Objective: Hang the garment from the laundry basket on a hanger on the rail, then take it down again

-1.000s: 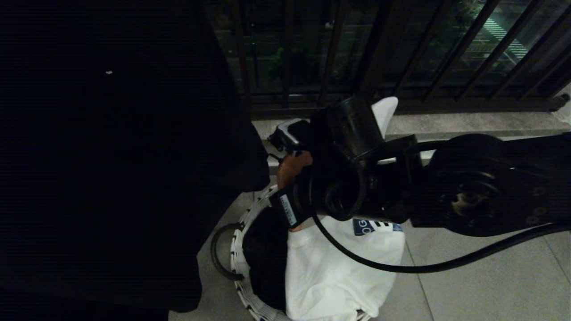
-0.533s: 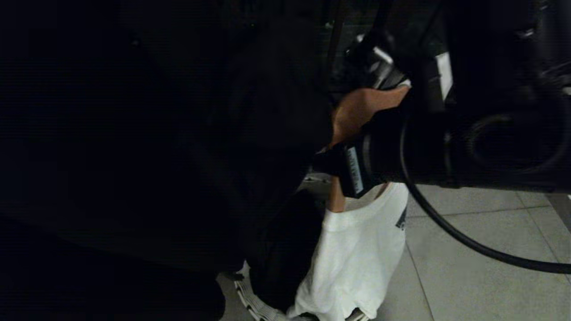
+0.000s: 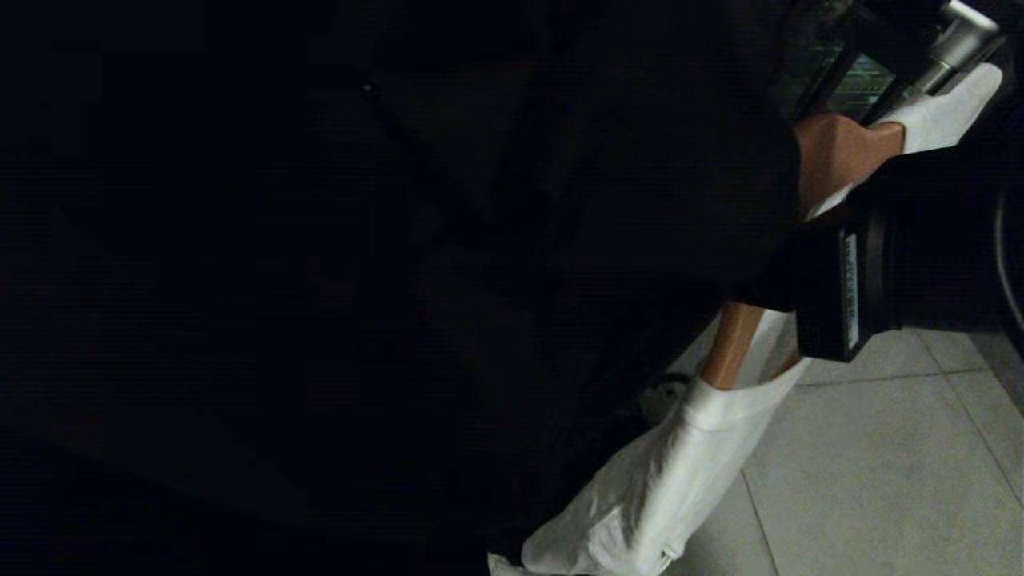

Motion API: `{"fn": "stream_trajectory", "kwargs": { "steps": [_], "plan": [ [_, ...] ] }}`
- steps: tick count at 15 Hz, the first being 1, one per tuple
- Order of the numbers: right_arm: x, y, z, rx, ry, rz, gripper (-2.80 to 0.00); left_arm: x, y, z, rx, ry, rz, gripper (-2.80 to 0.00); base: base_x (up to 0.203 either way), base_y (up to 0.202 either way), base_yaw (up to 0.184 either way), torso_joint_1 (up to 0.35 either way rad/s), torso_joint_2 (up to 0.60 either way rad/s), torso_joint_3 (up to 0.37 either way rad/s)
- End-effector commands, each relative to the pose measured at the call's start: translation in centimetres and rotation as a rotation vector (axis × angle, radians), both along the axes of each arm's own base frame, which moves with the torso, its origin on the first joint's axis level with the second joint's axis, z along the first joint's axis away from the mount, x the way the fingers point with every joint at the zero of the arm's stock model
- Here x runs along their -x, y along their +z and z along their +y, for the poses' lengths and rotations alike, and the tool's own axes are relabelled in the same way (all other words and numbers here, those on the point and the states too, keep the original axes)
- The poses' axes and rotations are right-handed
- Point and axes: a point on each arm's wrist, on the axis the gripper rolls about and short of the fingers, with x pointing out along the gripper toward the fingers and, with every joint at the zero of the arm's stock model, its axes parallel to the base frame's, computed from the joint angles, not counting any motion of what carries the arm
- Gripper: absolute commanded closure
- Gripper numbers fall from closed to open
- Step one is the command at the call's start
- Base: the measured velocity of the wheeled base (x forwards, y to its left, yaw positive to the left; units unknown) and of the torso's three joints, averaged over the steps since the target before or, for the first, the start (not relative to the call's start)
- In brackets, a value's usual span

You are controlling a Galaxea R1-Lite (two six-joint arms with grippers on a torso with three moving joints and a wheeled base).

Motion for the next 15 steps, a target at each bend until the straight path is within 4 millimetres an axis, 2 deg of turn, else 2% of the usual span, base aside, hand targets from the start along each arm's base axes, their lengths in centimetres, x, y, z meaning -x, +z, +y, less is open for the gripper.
{"fn": "stream_trajectory", "kwargs": {
  "steps": [1,5,7,15],
  "plan": [
    [0.7,-0.8,-0.9,0.018,-0.007,0.016,0.0,0.0,-0.1,0.0,0.0,0.0,0.002,0.0,0.0,0.0,0.0,0.0,0.0,0.0],
    [0.1,-3.1,-0.2,0.039,-0.018,0.062,0.0,0.0,0.0,0.0,0.0,0.0,0.0,0.0,0.0,0.0,0.0,0.0,0.0,0.0],
    [-0.6,-4.8,0.6,0.08,-0.022,0.111,0.0,0.0,-0.1,0.0,0.0,-0.001,0.002,0.0,0.0,0.0,0.0,0.0,0.0,0.0],
    [-4.7,-14.2,4.6,0.238,-0.04,0.254,0.0,0.0,0.0,0.0,0.0,0.0,0.0,0.0,0.0,0.0,0.0,0.0,0.0,0.0]
  ]
}}
